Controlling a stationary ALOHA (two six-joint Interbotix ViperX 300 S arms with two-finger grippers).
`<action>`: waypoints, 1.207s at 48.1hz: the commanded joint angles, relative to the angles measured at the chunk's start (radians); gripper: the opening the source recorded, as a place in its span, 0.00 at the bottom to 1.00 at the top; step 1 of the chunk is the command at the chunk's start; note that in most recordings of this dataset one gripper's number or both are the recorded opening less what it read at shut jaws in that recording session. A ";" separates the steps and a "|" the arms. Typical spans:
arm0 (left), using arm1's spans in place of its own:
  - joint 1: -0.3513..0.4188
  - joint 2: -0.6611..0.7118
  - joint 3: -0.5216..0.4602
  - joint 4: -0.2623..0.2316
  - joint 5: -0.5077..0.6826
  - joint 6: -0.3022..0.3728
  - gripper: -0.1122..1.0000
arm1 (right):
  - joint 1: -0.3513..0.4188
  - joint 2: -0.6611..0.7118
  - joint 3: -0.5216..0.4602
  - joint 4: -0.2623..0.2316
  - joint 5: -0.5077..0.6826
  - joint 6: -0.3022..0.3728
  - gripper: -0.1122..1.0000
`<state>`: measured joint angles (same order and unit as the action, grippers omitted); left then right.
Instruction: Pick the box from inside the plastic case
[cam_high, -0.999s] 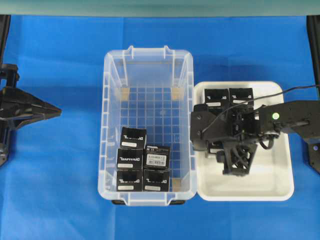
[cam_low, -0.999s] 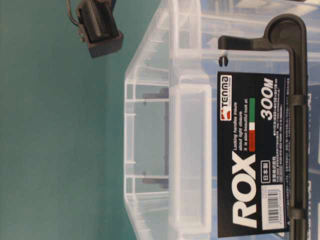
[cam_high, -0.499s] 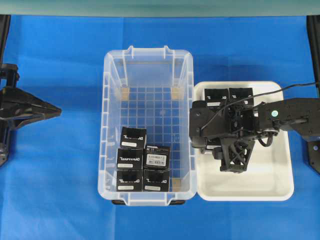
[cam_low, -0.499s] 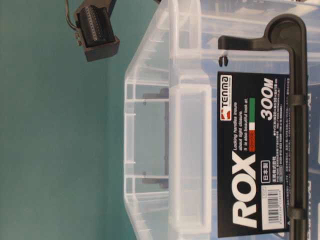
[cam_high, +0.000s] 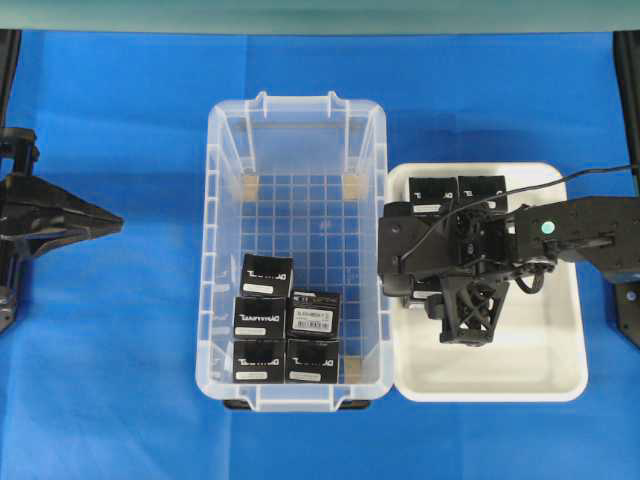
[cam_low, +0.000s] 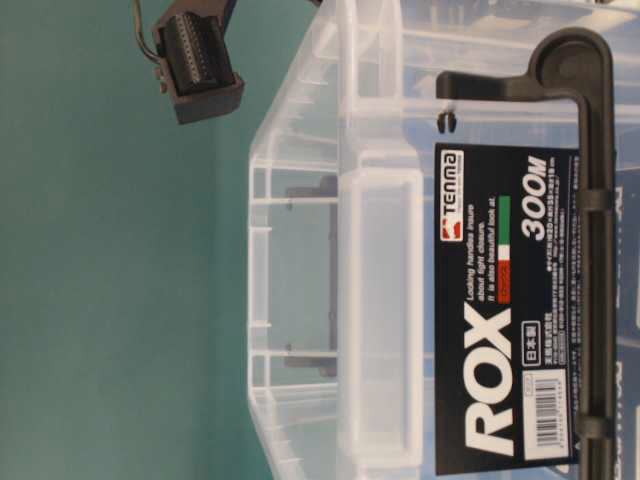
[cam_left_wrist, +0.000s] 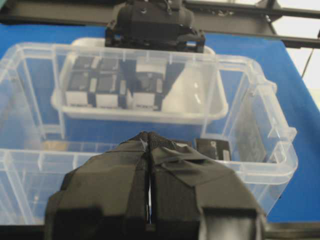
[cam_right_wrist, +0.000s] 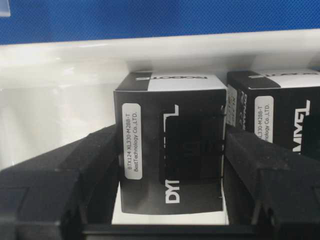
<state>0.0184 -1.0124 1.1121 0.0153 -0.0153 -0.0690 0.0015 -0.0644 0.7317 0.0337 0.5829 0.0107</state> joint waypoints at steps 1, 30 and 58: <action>0.002 0.008 -0.031 0.002 -0.006 -0.002 0.06 | 0.002 0.005 -0.014 0.003 -0.006 0.003 0.66; 0.000 0.003 -0.032 0.002 -0.006 0.000 0.06 | -0.038 -0.249 -0.060 0.002 0.003 0.014 0.96; -0.008 0.000 -0.035 0.002 0.000 0.000 0.06 | -0.061 -0.810 0.077 0.003 -0.308 0.018 0.96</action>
<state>0.0138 -1.0170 1.1060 0.0138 -0.0138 -0.0706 -0.0629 -0.8237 0.8038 0.0353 0.3129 0.0307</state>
